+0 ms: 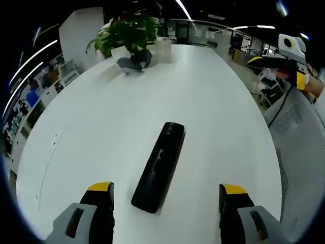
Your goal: Press the specified remote control buttons in sequence, fully releasing each button before pressing the next.
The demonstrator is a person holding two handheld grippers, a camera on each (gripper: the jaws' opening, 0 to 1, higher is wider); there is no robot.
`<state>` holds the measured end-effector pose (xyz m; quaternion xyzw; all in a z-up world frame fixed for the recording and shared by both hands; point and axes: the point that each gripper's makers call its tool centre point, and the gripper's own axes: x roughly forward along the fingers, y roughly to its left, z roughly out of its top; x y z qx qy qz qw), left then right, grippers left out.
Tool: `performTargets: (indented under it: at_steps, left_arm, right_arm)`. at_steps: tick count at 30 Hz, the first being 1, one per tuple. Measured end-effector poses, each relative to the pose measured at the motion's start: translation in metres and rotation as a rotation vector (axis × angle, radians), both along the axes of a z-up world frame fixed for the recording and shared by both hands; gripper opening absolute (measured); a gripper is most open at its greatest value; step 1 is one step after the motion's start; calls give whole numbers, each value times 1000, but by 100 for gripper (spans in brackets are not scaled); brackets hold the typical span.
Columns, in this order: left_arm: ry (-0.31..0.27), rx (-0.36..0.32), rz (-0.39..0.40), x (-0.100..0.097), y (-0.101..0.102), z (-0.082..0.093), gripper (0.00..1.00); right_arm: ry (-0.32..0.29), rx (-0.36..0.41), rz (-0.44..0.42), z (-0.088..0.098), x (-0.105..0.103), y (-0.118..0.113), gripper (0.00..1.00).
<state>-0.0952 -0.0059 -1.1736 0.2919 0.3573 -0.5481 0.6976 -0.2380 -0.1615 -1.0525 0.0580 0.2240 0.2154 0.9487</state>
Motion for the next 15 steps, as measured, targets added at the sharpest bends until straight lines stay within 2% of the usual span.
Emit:
performTargets:
  at_steps: [3,7,15]
  left_arm:
    - [8,21,-14,3,0,-4,84]
    - [-19,62,-39,10,3,-8,73]
    - [-24,101,-73,15,6,-12,57]
  right_arm:
    - [2,1,0,-1,0,0,76]
    - [6,0,-1,-2,0,0,75]
    - [5,1,-11,-1,3,0,74]
